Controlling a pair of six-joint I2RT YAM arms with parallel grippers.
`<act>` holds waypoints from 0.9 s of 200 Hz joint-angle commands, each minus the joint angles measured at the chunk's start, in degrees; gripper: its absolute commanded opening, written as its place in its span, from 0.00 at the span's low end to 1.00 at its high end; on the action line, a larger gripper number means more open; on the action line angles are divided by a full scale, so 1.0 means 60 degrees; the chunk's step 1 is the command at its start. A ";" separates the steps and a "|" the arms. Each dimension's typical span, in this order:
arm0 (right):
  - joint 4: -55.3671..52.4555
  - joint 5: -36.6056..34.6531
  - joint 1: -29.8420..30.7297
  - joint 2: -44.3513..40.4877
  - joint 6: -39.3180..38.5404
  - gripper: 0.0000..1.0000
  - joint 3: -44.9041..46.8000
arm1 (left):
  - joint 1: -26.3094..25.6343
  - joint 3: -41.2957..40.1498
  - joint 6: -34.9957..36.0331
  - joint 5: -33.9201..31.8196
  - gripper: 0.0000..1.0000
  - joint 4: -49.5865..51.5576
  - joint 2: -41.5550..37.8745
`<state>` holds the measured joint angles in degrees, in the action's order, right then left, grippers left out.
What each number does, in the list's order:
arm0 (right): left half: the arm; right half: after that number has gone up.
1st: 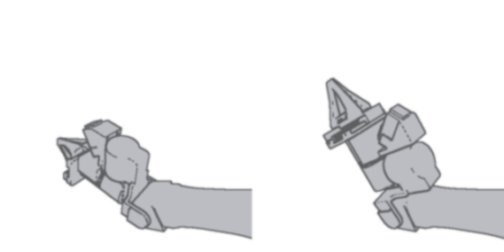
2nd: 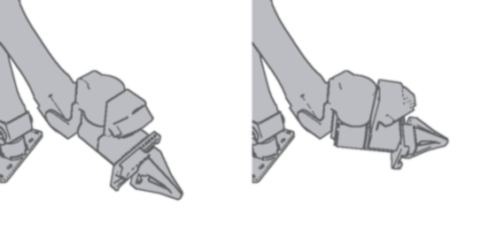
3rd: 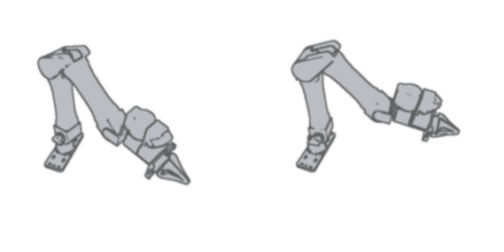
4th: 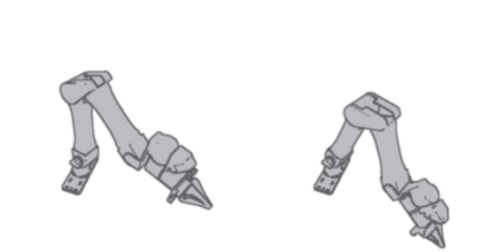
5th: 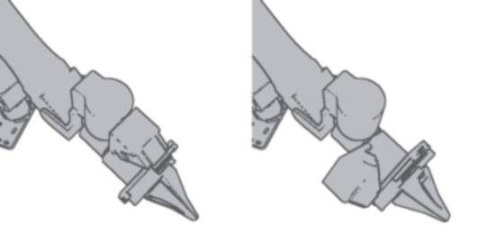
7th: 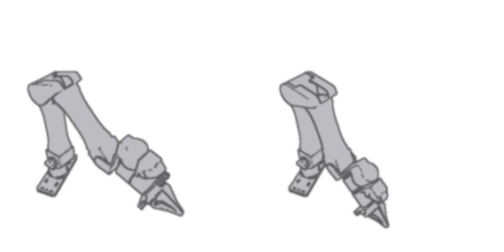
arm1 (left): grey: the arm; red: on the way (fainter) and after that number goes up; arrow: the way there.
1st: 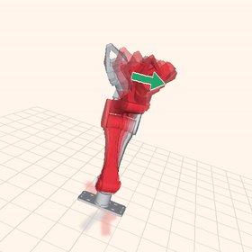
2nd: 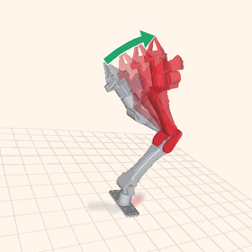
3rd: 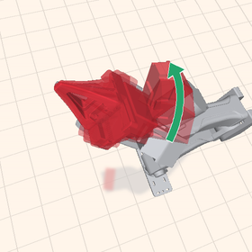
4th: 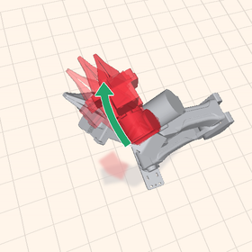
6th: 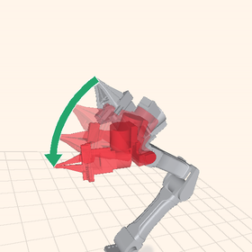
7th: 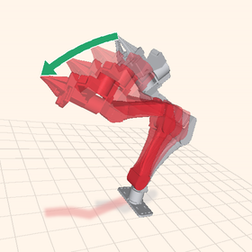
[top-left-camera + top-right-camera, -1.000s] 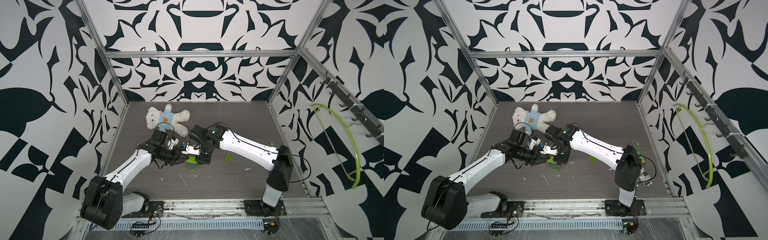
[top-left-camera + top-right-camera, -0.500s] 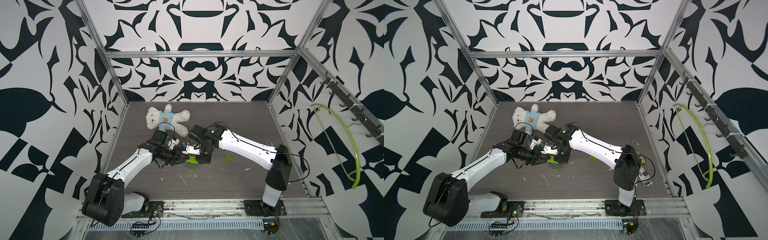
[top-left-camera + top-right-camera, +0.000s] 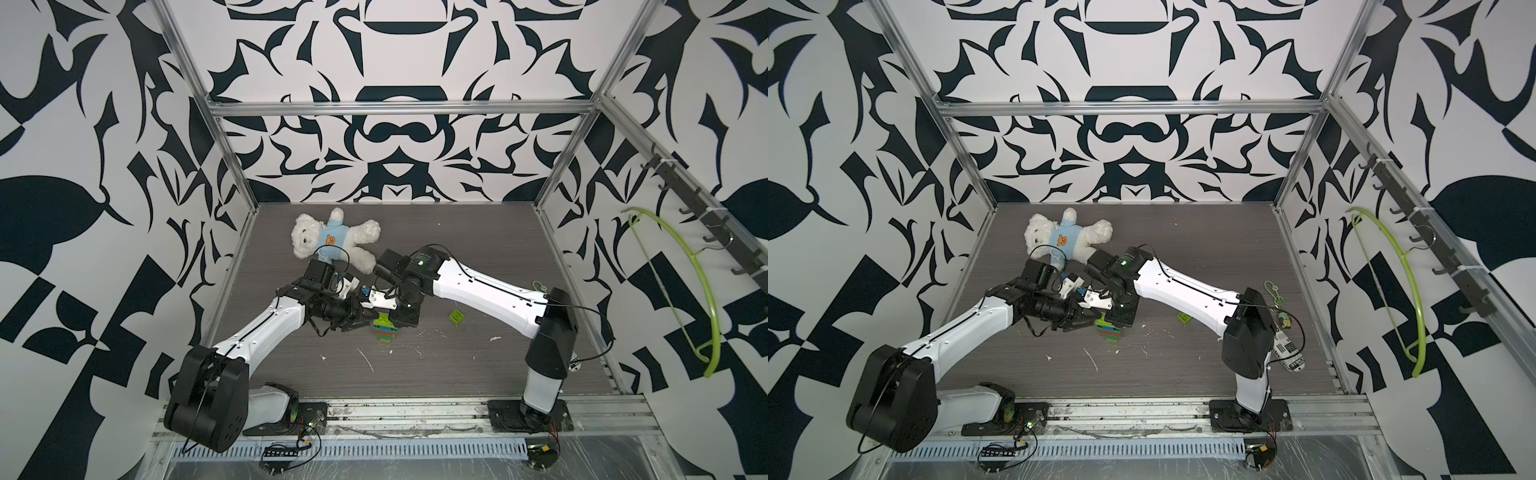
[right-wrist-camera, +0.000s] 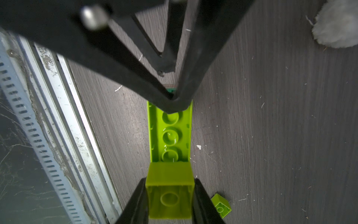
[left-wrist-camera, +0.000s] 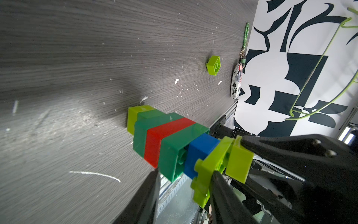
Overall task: Assemble a carrot with lego
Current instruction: Assemble the lego brick with the lego brick.
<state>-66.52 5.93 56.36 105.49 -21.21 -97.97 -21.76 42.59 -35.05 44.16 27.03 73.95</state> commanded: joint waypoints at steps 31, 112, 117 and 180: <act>-0.0353 -0.0176 0.0055 0.0026 -0.0241 0.21 -0.0178 | -0.0021 -0.0096 0.0216 -0.0115 0.47 0.0196 0.0096; -0.0826 -0.0366 0.0112 0.0553 -0.0554 0.21 -0.0187 | -0.0021 -0.0110 0.0231 -0.0256 0.45 0.0255 0.0105; -0.0877 -0.0408 0.0128 0.0620 -0.0579 0.21 -0.0254 | -0.0021 -0.0111 0.0231 -0.0256 0.46 0.0256 0.0111; -0.1125 -0.0670 0.0319 0.1273 -0.0605 0.19 -0.0725 | -0.0021 -0.0096 0.0231 -0.0284 0.45 0.0146 0.0210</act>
<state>-71.70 2.92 57.67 109.73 -23.79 -103.35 -21.78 42.59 -34.50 44.16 27.05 73.97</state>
